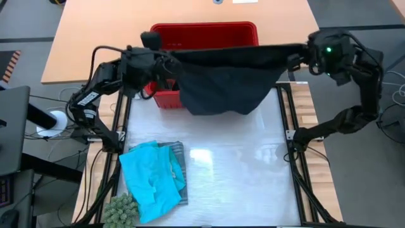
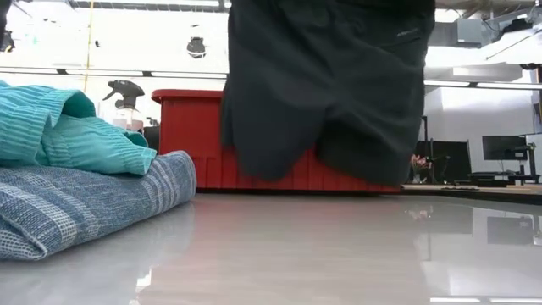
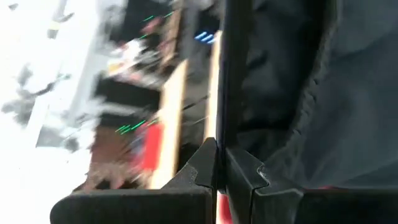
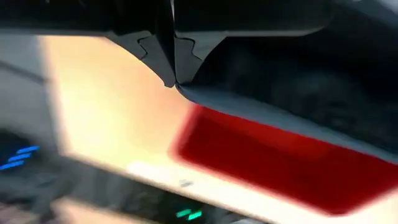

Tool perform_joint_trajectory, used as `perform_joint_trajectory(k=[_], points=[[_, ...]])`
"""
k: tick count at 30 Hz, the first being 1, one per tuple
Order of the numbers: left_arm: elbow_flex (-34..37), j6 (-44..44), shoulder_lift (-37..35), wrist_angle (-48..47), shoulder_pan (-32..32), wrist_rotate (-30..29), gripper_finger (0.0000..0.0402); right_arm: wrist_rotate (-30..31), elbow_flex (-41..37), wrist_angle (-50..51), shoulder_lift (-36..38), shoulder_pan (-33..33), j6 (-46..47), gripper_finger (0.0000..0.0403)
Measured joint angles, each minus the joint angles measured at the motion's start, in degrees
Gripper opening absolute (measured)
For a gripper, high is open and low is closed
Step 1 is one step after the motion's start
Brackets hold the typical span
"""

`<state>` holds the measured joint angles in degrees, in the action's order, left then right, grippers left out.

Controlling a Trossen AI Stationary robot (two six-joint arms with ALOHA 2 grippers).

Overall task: Fold Laundry from Bin
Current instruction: Fold the black shorts from the red organizer bin

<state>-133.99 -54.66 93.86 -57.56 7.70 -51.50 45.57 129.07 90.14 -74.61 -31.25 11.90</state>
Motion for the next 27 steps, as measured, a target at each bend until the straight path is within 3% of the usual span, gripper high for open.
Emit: perform_joint_trajectory(k=[5,10,13,19,23,27], points=[[-0.1,11.0,-0.2,-17.9,-6.3,15.7,0.0002,-9.3,-2.5,-0.1,3.7,5.3,7.8,0.0013],[4.2,32.5,0.9,-32.2,-11.8,27.7,0.0002,-17.4,-11.0,0.0,8.4,11.8,18.0,0.0013],[9.8,41.6,0.5,-31.5,-14.4,33.4,0.0002,-22.0,-20.2,-0.2,11.8,16.8,24.9,0.0013],[20.5,47.3,0.5,-32.0,-19.4,42.0,0.0002,-31.9,-43.7,-0.3,17.4,31.6,43.2,0.0013],[28.2,51.0,0.5,-27.9,-22.6,46.0,0.0002,-36.8,-56.6,-0.6,18.7,47.6,59.5,0.0013],[35.4,52.5,0.6,-17.0,-25.6,48.5,0.0002,-44.7,-63.6,-0.8,16.3,64.9,75.0,0.0013]])
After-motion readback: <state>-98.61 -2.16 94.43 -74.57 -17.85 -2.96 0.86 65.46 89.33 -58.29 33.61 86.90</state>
